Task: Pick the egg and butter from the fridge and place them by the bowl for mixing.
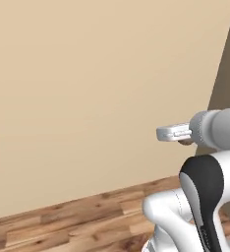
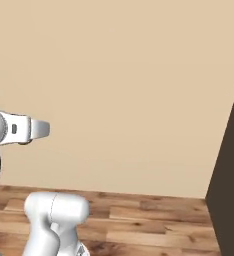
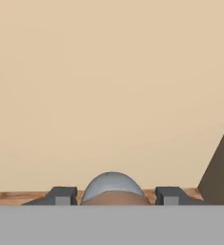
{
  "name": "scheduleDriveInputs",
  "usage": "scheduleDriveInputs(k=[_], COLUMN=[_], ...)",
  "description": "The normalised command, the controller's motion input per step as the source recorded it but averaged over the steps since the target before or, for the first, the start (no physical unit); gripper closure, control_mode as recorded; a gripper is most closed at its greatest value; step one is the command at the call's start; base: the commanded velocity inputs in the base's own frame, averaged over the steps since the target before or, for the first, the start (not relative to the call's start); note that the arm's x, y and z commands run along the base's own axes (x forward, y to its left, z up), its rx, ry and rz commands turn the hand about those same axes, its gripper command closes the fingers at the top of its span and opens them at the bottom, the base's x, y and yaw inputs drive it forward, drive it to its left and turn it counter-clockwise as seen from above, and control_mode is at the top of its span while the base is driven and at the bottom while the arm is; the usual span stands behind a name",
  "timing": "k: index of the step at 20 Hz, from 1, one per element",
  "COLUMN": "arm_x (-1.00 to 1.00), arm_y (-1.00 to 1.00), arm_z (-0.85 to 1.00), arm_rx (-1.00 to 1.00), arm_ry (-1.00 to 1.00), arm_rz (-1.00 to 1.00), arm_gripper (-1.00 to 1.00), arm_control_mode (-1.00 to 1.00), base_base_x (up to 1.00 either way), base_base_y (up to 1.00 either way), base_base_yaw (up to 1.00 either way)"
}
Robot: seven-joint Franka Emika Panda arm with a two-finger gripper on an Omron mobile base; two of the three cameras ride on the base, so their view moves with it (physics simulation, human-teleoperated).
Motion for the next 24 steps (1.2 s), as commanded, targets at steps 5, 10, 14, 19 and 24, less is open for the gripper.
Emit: scheduleDriveInputs(k=[5, 10, 14, 19, 24], arm_x=[0.0, 0.0, 0.0, 0.0, 0.0], arm_y=[0.0, 0.0, 0.0, 0.0, 0.0], arm_z=[0.0, 0.0, 0.0, 0.0, 0.0], arm_rx=[0.0, 0.0, 0.0, 0.0, 0.0], arm_ry=[0.0, 0.0, 0.0, 0.0, 0.0], arm_rz=[0.0, 0.0, 0.0, 0.0, 0.0], arm_gripper=[1.0, 1.0, 1.0, 1.0, 1.0], arm_control_mode=[1.0, 1.0, 1.0, 1.0, 1.0], base_base_x=[0.99, 0.87, 0.69, 0.68, 0.89], base_base_y=[0.53, 0.23, 0.18, 0.18, 0.24], base_base_yaw=[0.43, 0.61, 0.67, 0.67, 0.62])
